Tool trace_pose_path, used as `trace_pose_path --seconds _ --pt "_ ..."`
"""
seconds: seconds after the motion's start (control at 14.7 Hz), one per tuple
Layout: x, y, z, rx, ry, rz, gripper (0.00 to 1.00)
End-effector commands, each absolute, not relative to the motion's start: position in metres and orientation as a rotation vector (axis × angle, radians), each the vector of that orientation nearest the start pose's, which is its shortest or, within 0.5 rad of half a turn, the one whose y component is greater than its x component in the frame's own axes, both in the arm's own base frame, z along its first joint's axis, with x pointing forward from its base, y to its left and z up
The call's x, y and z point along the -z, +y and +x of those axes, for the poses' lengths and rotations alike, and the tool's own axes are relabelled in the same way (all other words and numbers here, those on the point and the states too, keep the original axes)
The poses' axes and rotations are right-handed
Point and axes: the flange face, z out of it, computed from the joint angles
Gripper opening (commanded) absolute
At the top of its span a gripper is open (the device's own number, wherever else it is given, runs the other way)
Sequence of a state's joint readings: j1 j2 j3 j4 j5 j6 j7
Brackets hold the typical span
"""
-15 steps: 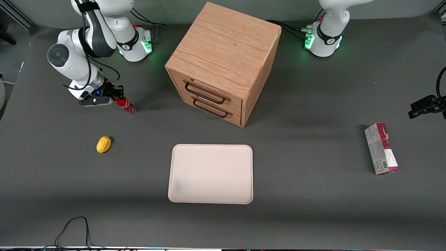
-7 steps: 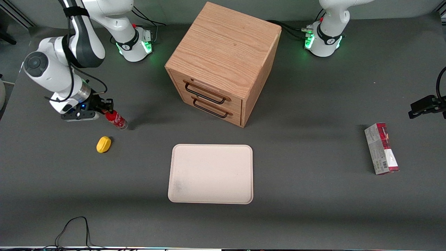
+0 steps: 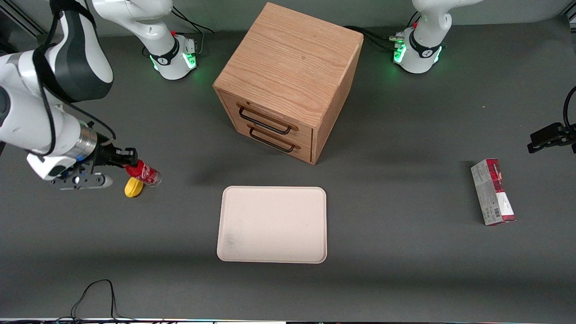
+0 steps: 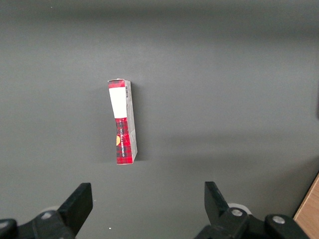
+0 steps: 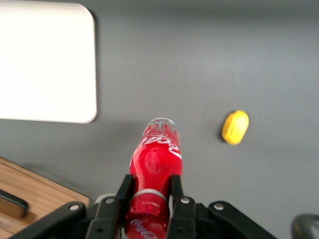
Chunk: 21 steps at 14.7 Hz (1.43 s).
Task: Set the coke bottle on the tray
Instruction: 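Lift the bottle and carry it past the yellow toy to the tray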
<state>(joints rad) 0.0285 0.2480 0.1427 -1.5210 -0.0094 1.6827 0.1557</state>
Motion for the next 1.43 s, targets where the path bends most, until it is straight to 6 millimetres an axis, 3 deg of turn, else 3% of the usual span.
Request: trace_pose_path --seconds 0.0,0.2,0.48,0.61,0.95,1.23,1.36 --pt "-0.539 0.116 0.673 -0.079 -0.009 -3.078 0.00" --pt "-0.544 0.144 0.694 0.004 -0.072 -3.016 0.00" --pt "-0.518 0.190 0.713 0.097 -0.116 -2.986 0.00" --pt "-0.482 0.227 0.719 0.126 -0.117 -3.010 0.00" --pt "-0.386 0.254 0.732 0.115 -0.193 -3.087 0.00" --pt "-0.349 0.268 0.730 0.127 -0.221 -3.067 0.02" --pt "-0.337 0.270 0.729 0.111 -0.219 -3.067 0.15"
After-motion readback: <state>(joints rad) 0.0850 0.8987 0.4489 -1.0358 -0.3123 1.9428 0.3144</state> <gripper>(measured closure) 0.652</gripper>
